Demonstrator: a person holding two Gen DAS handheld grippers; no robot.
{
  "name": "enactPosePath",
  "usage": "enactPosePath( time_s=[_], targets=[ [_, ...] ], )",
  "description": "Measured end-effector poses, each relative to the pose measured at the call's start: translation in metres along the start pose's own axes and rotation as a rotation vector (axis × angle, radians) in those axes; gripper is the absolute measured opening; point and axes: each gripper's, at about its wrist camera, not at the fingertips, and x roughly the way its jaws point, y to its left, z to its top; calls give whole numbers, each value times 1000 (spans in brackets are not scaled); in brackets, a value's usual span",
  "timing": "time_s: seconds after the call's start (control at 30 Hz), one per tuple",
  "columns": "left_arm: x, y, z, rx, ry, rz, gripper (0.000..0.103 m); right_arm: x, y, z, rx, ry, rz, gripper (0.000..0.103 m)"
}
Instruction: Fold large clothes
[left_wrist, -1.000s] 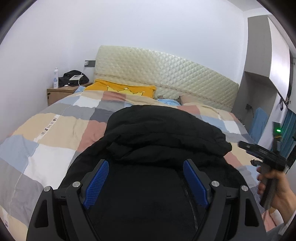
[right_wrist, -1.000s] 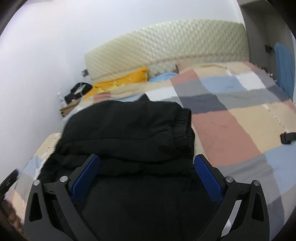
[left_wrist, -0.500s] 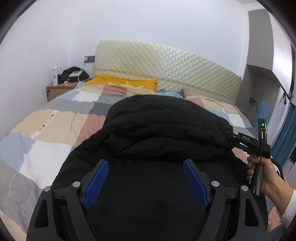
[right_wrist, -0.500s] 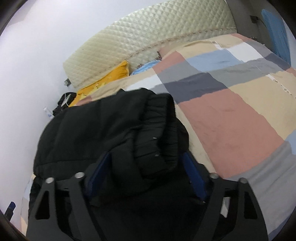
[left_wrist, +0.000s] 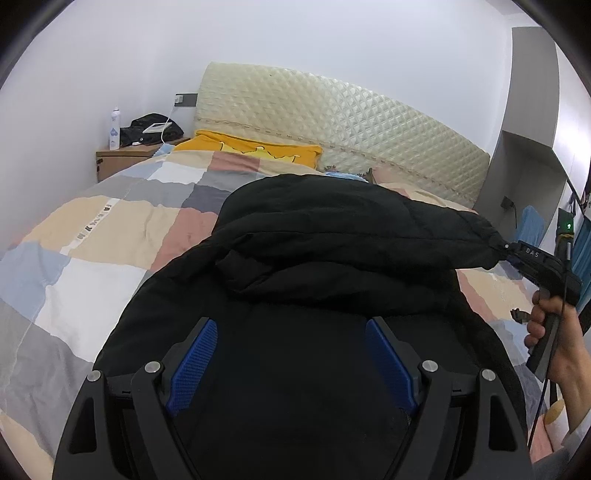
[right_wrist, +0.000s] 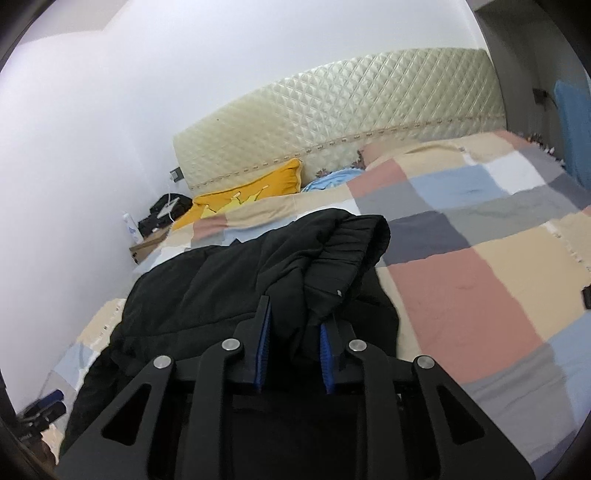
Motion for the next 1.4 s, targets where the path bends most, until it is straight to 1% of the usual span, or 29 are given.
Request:
enactPosePath(
  time_s=[0.07, 0.17, 0.27, 0.33, 0.43, 0.47, 0.5, 0.67, 0.8, 0.97, 1.1, 1.2, 1.23, 1.3, 1.4],
  targets=[
    [0, -1, 0, 8, 0, 1, 82, 1, -4, -4, -14, 18, -25, 24],
    [2, -5, -1, 46, 0, 31, 82, 14, -13, -16, -30, 77, -73, 23],
    [4, -8, -1, 59, 7, 36, 82, 29, -19, -30, -67, 128, -121, 23],
    [5, -8, -1, 60, 10, 39, 82, 39, -23, -39, -68, 154, -134, 24],
    [7, -8, -3, 68, 10, 65, 82, 46, -24, -46, -79, 171, -148, 25],
    [9, -6, -3, 65, 19, 75, 82, 45, -23, -46, -80, 172, -147, 26],
    [9, -5, -4, 58, 26, 80, 82, 44, -23, -45, -78, 173, -148, 30],
    [4, 0, -3, 21, 43, 89, 82, 22, -22, -45, -27, 180, -150, 45],
    [-7, -5, -3, 30, 33, 91, 82, -5, -11, -46, -31, 178, -134, 50],
    [-21, -15, -7, 62, 28, 86, 82, -41, 11, -51, -46, 157, -101, 50],
    [-32, -18, -14, 62, 40, 79, 82, -75, 26, -71, -49, 171, -93, 50],
    [-41, -16, -21, 69, 61, 115, 82, -99, 34, -91, -33, 193, -87, 50],
    [-45, -14, -22, 63, 69, 117, 82, -107, 37, -99, -27, 202, -82, 50],
    [-53, -5, -27, 17, 81, 88, 82, -116, 44, -109, -31, 230, -71, 50],
    [-59, 3, -32, -13, 105, 83, 82, -131, 49, -121, -24, 258, -74, 50]
  ],
)
